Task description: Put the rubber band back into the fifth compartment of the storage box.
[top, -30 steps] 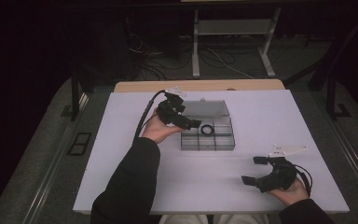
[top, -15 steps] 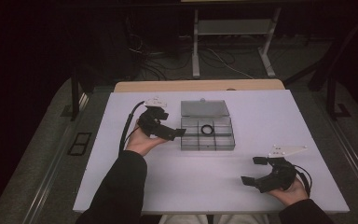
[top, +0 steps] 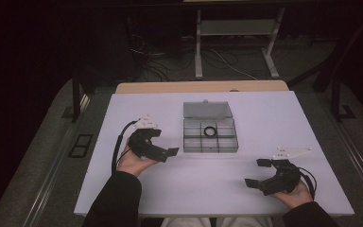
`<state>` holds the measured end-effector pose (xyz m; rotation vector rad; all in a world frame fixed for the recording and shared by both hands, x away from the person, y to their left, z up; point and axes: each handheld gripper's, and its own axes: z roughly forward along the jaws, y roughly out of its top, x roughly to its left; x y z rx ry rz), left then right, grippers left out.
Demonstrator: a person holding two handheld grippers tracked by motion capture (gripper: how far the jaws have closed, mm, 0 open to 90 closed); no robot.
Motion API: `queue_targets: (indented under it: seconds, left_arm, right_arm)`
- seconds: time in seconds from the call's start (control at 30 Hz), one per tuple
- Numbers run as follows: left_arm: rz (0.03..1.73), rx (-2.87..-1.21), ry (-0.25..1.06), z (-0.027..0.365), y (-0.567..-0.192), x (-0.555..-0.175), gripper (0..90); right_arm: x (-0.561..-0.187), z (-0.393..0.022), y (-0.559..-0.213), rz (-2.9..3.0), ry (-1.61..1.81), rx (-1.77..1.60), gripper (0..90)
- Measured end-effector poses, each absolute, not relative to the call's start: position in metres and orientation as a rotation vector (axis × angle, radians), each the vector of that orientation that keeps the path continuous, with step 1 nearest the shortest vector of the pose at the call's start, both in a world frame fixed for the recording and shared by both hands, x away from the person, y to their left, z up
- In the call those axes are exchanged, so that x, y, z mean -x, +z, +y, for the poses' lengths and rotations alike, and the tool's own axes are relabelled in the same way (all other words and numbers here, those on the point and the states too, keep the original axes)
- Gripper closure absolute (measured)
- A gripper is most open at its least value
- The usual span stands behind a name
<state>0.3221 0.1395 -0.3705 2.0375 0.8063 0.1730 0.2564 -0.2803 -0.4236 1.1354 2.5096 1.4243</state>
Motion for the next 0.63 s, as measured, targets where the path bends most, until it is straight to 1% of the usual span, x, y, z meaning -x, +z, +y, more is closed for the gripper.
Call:
queue_targets:
  seconds: [0.3, 0.63]
  left_arm:
    - [0.815, -2.026, 0.142, 0.149, -0.393, -0.297, 0.0]
    - [0.829, -2.020, 0.118, 0.153, -0.410, -0.280, 0.0]
  right_arm:
    - [-0.256, -0.282, -0.423, 2.503, 1.428, -1.145, 0.3]
    - [-0.256, -0.283, -0.423, 2.496, 1.427, -1.146, 0.3]
